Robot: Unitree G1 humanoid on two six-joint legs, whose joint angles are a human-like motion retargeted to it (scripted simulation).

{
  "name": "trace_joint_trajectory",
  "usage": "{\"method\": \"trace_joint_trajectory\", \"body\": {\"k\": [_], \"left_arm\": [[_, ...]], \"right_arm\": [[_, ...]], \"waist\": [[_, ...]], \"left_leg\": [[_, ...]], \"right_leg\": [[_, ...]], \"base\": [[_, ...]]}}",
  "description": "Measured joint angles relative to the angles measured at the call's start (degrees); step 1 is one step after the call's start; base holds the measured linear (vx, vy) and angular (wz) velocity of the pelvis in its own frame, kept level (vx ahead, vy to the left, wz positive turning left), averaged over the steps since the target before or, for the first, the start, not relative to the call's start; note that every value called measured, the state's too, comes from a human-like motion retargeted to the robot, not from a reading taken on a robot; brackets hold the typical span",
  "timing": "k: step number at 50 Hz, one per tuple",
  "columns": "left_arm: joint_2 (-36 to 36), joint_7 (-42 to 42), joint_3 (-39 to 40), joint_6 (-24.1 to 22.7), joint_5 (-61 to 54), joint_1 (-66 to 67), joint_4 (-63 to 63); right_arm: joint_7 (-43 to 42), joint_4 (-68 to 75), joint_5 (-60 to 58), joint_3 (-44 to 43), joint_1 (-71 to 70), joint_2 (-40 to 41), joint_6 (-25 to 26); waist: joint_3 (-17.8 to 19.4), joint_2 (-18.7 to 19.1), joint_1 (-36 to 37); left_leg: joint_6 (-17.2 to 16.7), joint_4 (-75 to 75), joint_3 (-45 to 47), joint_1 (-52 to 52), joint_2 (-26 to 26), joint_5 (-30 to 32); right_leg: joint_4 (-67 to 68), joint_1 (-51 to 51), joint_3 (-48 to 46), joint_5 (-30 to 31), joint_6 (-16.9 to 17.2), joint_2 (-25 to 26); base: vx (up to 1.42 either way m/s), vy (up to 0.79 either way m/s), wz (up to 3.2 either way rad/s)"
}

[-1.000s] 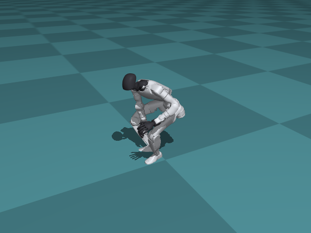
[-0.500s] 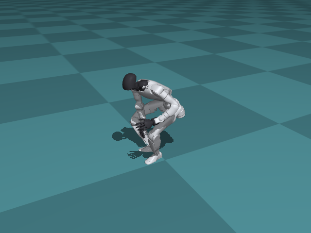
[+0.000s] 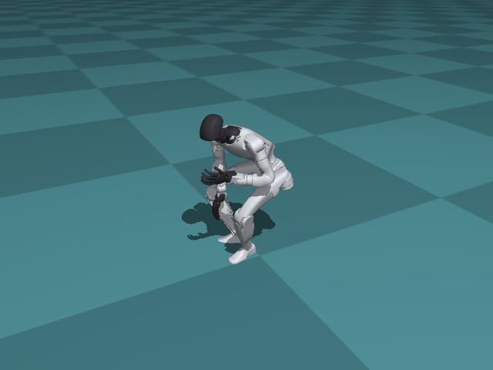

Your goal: Upper body actions

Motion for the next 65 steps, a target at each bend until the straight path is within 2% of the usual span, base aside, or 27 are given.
{"method": "trace_joint_trajectory", "body": {"k": [5,16,23,28,32,35,42,47,50,55,60,65], "left_arm": [[-1.0,0.12,0.6,-0.53,-1.37,-0.37,-0.22],[1.59,7.18,4.67,-4.43,12.21,5.2,3.64],[3.26,-0.24,10.7,-5.02,8.96,13.12,17.11],[4.05,-3.42,16.83,-5.64,18.81,16.26,30.06],[3.31,-2.22,19.72,-6.08,27.78,16.36,39.62],[2.75,-2.41,20.5,-4.76,33.07,15.85,44.64],[2.53,-7.32,18.52,1.27,41.77,15.17,54.82],[1.3,-14.85,17.9,9.36,49.2,15.66,61.13],[0.05,-14.29,18.36,13.87,53.7,15.96,63.49],[-3.02,-10.07,18.98,12.66,54.1,16.26,69.73],[-4.66,-10.06,18.23,11.3,53.11,15.57,75.08],[-6.36,-9.06,18.24,12.05,54.34,16.23,77.64]], "right_arm": [[0.18,-0.2,-0.35,-0.24,-0.37,0.17,0.58],[1.21,-2.46,-2.19,0.17,-0.63,0.98,2.66],[4.37,-8.42,-5.09,0.75,0.02,0.16,4.51],[5.99,-15.81,-5.75,1.2,1.63,-1.2,5.12],[7.11,-22.49,-5.53,1.01,3.5,-2.22,2.96],[7.93,-27.21,-4.53,0.78,5.13,-2.87,0.84],[8.28,-40.52,-4.04,1.01,11.38,-3.68,-4.2],[7.69,-50.52,-3.06,-0.39,17.14,-4.11,-6.72],[6.81,-56.56,-0.59,-0.81,20.98,-4.52,-8.56],[3.96,-66.46,3.59,-2.46,28.03,-6.0,-11.22],[2.39,-74.64,6.73,-4.61,34.71,-7.95,-14.87],[1.84,-80.23,9.51,-6.45,39.97,-9.18,-17.49]], "waist": [[0.0,-1.28,-0.39],[0.0,-2.82,-0.75],[0.0,-3.29,-0.57],[-0.67,-3.73,-0.69],[-1.42,-3.88,-0.94],[-1.99,-3.87,-1.12],[-7.19,-3.52,-3.45],[-10.83,-2.77,-4.97],[-12.65,-2.33,-5.51],[-15.6,-1.36,-6.16],[-17.99,-0.74,-6.37],[-19.98,-0.06,-6.66]], "left_leg": [[0.12,-0.11,0.4,1.18,-0.06,0.02],[0.31,0.99,0.49,6.75,1.04,-0.73],[0.53,2.14,0.74,12.07,2.46,-1.6],[0.63,3.13,1.04,15.91,3.55,-2.37],[1.18,3.92,1.67,19.29,4.5,-3.39],[1.22,4.41,1.91,21.59,5.05,-4.06],[0.43,5.22,1.84,25.35,6.15,-5.75],[-0.33,5.57,1.57,26.79,6.9,-6.23],[-0.66,5.76,1.4,27.26,7.26,-6.4],[-1.02,5.94,1.14,27.74,7.82,-6.36],[-1.17,6.02,1.02,28.06,8.15,-6.24],[-1.4,6.15,0.85,28.19,8.4,-6.11]], "right_leg": [[0.17,0.45,0.75,0.2,0.02,-0.19],[0.83,5.75,1.11,-0.13,0.0,0.26],[1.35,10.67,1.47,-0.68,-0.29,1.16],[1.63,14.38,1.86,-1.7,-0.78,1.99],[1.84,17.81,2.06,-3.19,-1.41,2.72],[1.9,20.27,2.23,-4.51,-1.72,3.47],[1.83,23.8,2.47,-5.31,-2.01,4.69],[1.66,25.15,2.54,-5.38,-2.0,5.42],[1.47,25.66,2.54,-5.29,-2.03,5.93],[1.24,26.03,2.6,-5.13,-2.12,6.69],[1.11,26.24,2.64,-5.05,-2.16,7.1],[1.02,26.37,2.73,-4.98,-2.17,7.53]], "base": [[0.0,0.0,0.0],[0.03,0.06,-0.1],[0.06,0.13,-0.2],[0.06,0.14,-0.2],[-0.02,0.15,-0.21],[0.03,0.13,-0.22],[0.06,0.13,-0.14],[0.04,0.1,-0.1],[0.04,0.07,-0.12],[0.05,0.06,-0.09],[0.03,0.02,-0.03],[0.0,0.0,0.0]]}}
